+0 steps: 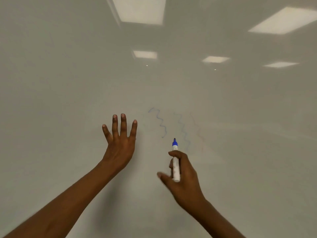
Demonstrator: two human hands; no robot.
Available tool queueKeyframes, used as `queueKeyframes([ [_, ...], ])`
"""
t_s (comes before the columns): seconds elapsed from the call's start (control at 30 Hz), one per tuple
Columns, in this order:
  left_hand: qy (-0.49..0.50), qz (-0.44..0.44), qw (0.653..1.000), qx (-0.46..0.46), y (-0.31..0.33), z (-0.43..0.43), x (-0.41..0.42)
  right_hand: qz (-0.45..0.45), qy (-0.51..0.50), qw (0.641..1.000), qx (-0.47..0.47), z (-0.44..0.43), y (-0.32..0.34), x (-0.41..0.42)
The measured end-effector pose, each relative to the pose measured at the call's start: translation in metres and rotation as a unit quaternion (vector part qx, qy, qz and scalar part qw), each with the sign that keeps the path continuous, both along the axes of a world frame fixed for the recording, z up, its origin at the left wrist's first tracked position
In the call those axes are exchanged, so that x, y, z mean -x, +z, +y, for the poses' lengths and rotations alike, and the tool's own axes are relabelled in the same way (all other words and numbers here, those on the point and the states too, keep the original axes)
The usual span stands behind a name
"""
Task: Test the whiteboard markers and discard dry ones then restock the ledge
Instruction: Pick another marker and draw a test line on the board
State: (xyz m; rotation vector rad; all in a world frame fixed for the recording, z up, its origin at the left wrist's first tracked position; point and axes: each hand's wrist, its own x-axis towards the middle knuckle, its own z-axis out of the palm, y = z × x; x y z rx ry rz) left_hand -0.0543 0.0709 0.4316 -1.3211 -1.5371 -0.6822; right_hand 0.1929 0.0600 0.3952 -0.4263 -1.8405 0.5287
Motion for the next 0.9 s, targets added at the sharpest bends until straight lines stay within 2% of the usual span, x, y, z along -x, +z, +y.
queueKeyframes([
  [0.1, -0.046, 0.035, 0.998, -0.038, 0.008, 0.010, 0.008, 0.139, -0.011, 0.989, -0.045, 0.020, 0.025, 0.003],
  [0.17, -0.063, 0.046, 0.996, -0.045, 0.017, 0.016, 0.013, 0.172, -0.056, 0.980, -0.085, 0.034, 0.045, 0.007],
  [0.33, -0.042, 0.083, 0.994, -0.048, 0.038, 0.031, 0.021, 0.108, -0.155, 0.961, -0.204, 0.063, 0.082, 0.024],
  [0.43, -0.028, 0.084, 0.995, -0.042, 0.041, 0.038, 0.024, 0.089, -0.191, 0.953, -0.217, 0.076, 0.090, 0.035],
  [0.67, -0.045, 0.120, 0.990, -0.057, 0.033, 0.047, 0.032, 0.149, -0.208, 0.940, -0.225, 0.096, 0.082, 0.045],
  [0.9, -0.049, 0.082, 0.995, -0.043, 0.034, 0.044, 0.030, 0.163, -0.249, 0.915, -0.273, 0.098, 0.070, 0.046],
])
